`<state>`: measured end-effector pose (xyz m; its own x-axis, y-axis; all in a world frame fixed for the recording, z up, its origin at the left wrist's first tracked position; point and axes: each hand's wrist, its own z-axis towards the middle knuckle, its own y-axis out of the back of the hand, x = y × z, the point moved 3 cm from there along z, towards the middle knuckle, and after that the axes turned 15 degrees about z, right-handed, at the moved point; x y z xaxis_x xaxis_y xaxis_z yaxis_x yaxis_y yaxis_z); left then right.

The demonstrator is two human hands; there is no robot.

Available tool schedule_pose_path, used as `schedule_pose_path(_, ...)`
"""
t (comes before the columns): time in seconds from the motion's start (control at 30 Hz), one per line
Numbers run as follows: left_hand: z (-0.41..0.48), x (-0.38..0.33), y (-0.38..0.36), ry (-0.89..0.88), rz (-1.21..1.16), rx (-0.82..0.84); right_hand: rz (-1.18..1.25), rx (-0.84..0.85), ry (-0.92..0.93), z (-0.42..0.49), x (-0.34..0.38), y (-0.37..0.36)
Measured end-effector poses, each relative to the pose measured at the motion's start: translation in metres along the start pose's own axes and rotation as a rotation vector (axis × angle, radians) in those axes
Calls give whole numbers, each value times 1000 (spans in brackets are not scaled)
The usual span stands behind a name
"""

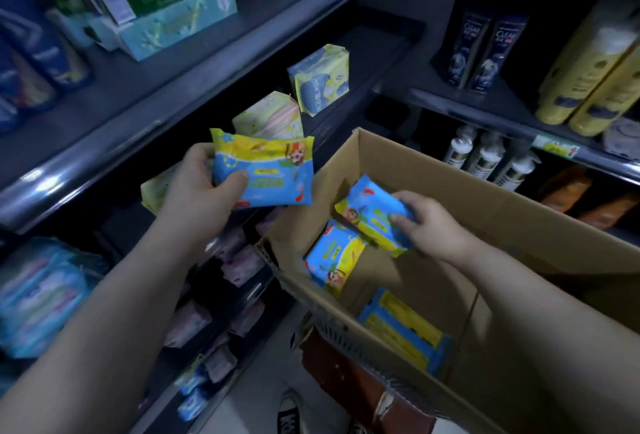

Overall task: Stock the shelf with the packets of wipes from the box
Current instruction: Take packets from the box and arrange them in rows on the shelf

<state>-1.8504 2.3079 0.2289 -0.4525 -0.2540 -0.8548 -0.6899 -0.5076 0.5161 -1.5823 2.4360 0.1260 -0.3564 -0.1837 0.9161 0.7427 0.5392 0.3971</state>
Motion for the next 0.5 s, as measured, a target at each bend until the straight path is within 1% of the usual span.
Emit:
schedule_pose_path(0.07, -6, -4, 9, 16, -77, -36, 404, 38, -53, -13, 29, 13)
schedule_pose_path(0.1, -9, -6, 11, 19, -110, -27, 529, 70, -58, -18, 43, 16)
schedule_pose_path(0.13, -14, -9, 13, 17, -129, -8, 601, 108, -51, -21, 56, 18)
schedule_pose_path(0.23, -34, -17, 14, 3, -161, 82, 730, 225, -11, -27, 90, 13)
schedule_pose_path(0.3, -44, -24, 12, -6, -209, 156, 759, 258, -10, -28, 104, 8)
schedule_pose_path(0.33, -51, -26, 15, -8, -234, 168, 768, 270, 0, -29, 113, 2)
schedule_pose_path(0.5, -85, -22, 61, -11, -389, 117, 748, 306, 51, -41, 160, -35)
